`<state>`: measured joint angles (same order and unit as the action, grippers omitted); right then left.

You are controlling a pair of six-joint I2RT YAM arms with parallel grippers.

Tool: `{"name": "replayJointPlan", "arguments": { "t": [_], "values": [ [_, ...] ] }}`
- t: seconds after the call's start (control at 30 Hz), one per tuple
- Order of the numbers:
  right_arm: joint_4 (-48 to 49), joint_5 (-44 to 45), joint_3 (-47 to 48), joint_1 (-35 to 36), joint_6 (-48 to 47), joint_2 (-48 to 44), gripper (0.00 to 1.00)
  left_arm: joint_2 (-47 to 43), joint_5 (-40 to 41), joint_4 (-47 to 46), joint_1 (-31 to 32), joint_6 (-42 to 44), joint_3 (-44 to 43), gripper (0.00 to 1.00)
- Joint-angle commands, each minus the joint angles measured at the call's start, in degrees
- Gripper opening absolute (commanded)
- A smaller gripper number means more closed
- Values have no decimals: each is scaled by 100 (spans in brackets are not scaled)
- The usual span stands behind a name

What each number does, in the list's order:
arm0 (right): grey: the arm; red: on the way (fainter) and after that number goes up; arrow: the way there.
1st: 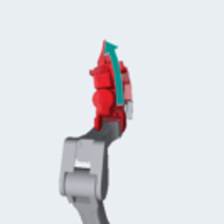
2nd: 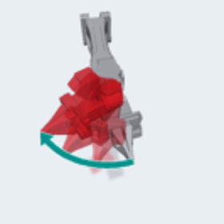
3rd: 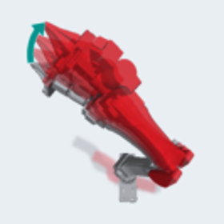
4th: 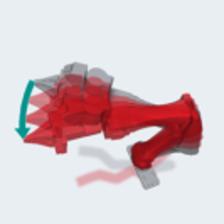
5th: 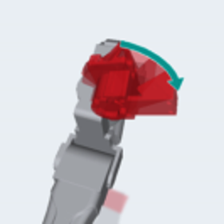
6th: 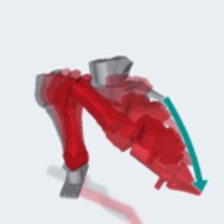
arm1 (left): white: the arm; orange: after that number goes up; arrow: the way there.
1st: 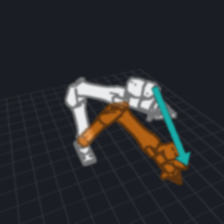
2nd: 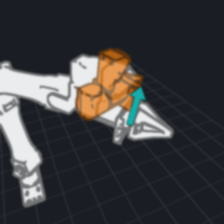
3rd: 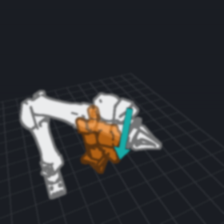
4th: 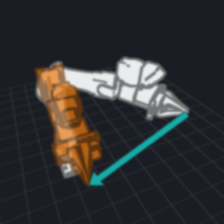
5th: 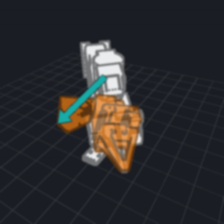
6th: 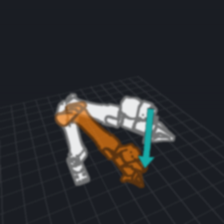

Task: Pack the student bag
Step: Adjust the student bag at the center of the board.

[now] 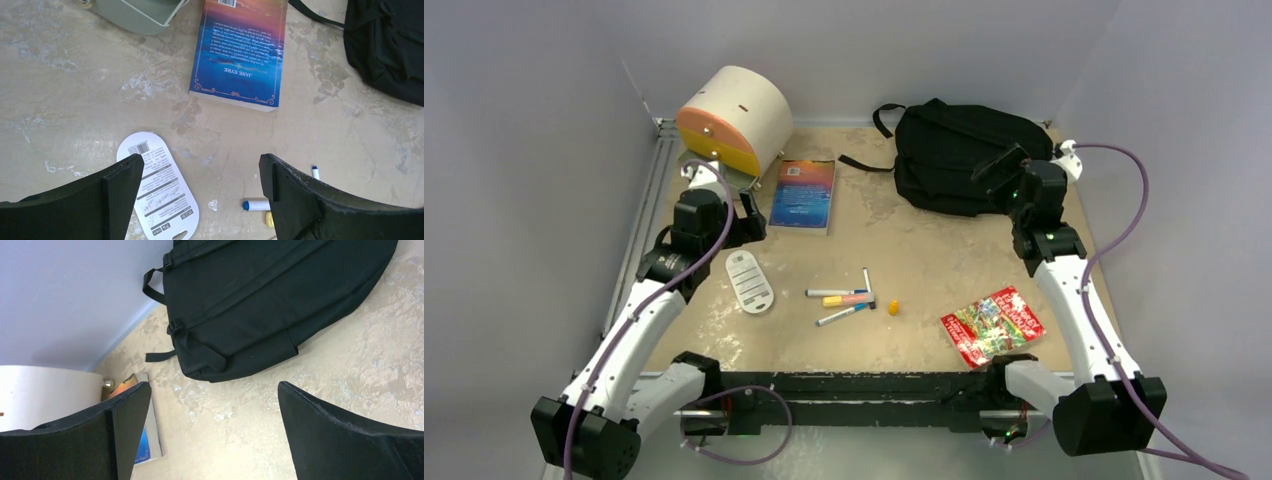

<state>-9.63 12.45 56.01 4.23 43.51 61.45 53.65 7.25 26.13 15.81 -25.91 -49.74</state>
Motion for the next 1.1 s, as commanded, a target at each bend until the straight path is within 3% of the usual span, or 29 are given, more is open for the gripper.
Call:
{"name": "replayJointPlan", "arguments": {
  "t": [0.0,0.13,0.3,0.5,0.63,0.87,1.07],
  "values": [
    [340,-24,189,8,330,-98,99,-55,392,-99,-17,-265,-66,86],
    [428,-30,188,8,485,-21,99,141,1093,419,-17,-1132,-238,86],
    [364,240,195,8,500,219,99,301,852,399,-17,-811,-381,86],
    [-9,887,673,-176,339,833,99,-130,482,108,-17,-155,-50,87],
    [81,586,805,-560,394,1183,99,-69,44,514,-17,58,-210,87],
    [481,-500,536,-1633,717,1908,99,-58,-45,487,-17,169,-179,87],
    [679,-487,479,-2132,729,2616,99,215,-150,612,-17,244,-276,87]
  ]
}}
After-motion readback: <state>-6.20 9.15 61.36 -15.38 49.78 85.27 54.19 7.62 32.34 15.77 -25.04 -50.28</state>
